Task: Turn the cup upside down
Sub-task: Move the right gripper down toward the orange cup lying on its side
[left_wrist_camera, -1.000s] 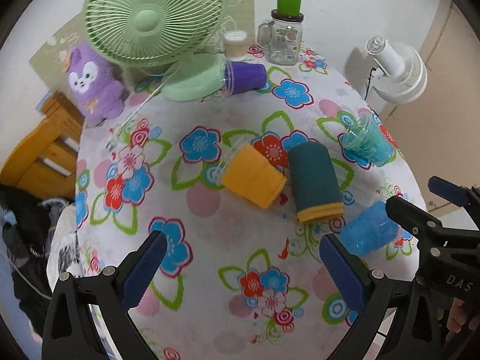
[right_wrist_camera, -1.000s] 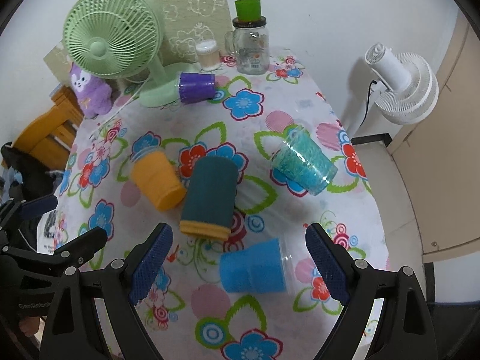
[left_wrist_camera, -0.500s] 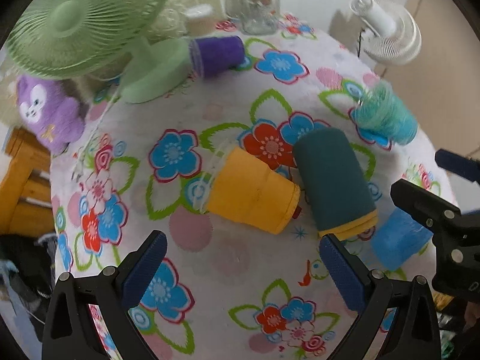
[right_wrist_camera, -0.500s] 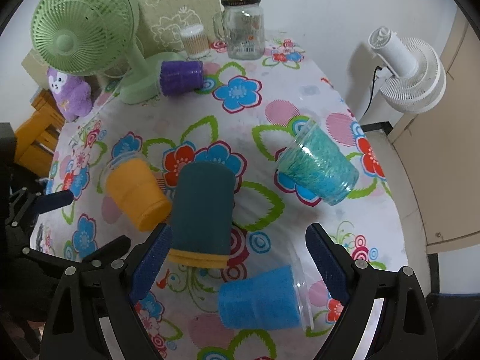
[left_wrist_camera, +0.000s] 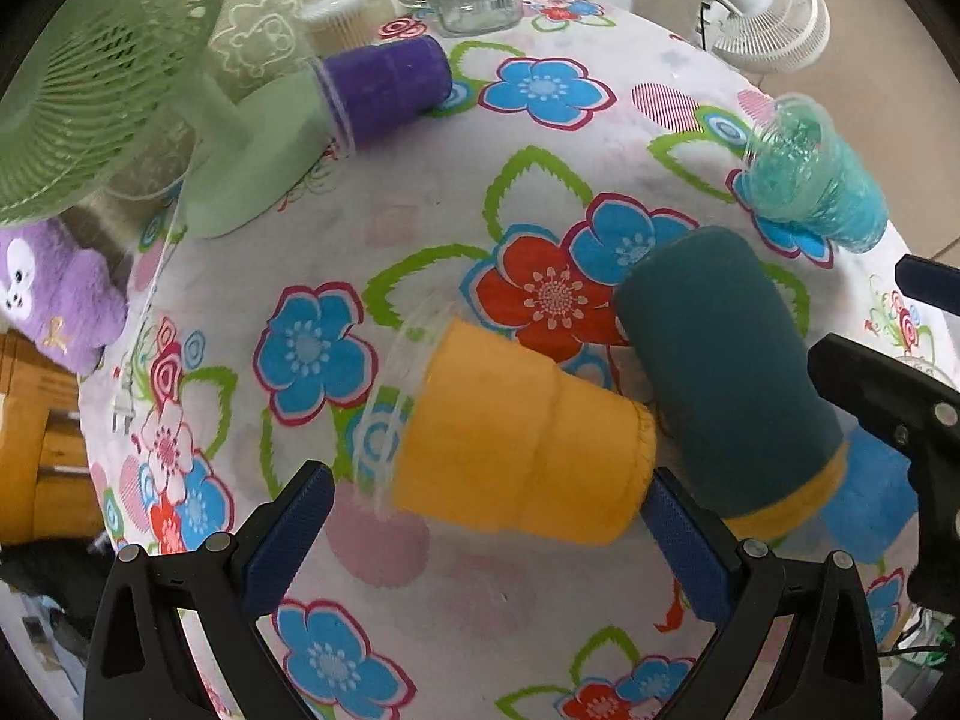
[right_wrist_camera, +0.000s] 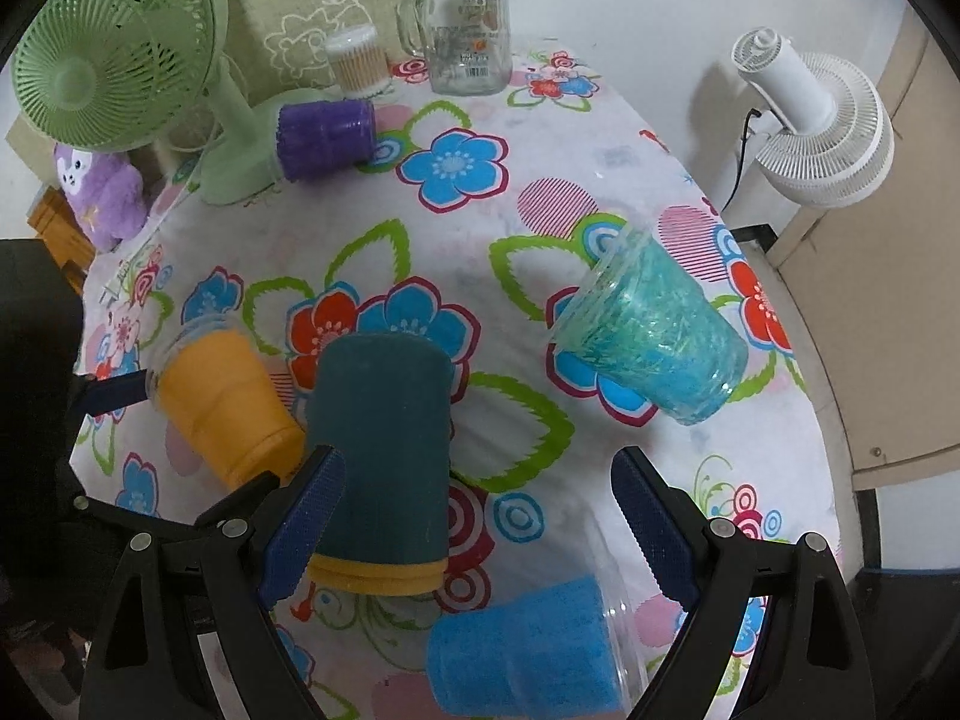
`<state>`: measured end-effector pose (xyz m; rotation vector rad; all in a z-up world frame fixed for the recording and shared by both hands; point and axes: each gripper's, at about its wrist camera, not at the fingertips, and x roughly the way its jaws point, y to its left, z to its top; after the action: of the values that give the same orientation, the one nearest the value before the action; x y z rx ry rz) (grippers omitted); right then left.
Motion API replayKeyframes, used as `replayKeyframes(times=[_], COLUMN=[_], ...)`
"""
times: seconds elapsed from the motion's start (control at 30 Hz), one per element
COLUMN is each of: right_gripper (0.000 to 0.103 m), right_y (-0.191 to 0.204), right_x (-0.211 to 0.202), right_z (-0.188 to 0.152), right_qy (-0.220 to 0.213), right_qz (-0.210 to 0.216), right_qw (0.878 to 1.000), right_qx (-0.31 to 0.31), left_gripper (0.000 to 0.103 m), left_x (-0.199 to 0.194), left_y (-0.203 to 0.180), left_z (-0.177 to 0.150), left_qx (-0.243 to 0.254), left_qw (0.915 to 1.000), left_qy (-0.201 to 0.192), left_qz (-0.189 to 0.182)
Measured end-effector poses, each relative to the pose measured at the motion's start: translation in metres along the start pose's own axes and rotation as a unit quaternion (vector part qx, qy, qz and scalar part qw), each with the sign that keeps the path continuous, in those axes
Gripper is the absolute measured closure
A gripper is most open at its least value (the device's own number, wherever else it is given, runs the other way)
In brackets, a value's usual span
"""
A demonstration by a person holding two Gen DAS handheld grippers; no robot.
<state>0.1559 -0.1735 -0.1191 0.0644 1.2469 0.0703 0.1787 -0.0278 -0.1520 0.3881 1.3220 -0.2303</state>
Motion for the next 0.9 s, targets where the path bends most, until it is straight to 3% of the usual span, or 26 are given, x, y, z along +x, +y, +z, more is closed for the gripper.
replayKeyframes(times=[0.1,0.17,0.43,0.67,0.9], right_gripper=[0.011,0.011,0.011,0.011,0.011], right_y=[0.0,0.001,0.003,0.013,0.03], right_x=[0.003,0.005,0.003,-0.012,-0.025], right_z=[0.0,0.0,-0.001,0.001,-0.001], right_qy=[0.002,0.005,0.007,0.0,0.0], right_qz=[-0.001,-0.002,0.003,0.02,0.046], right_qw=[1.0,1.0,1.0,0.999,0.995], right_qx=[0.0,-0.001,-0.008,-0.034,-0.086], left_gripper=[0.002,0.015,0.016,0.016,0.016], left_x=[0.006,0.01,0.001,-0.017,-0.038], left_y=[0.0,0.001,0.007,0.018,0.022], left_z=[0.002,0.003,-0.002,-0.015,-0.046], left_qx=[0.003,0.0,-0.021,-0.104,-0.197], left_qw=[1.0,0.9999,0.9997,0.9945,0.9802], left_qy=[-0.001,0.003,-0.009,0.0,0.006], left_qz=[-0.005,-0.01,-0.007,-0.012,-0.013])
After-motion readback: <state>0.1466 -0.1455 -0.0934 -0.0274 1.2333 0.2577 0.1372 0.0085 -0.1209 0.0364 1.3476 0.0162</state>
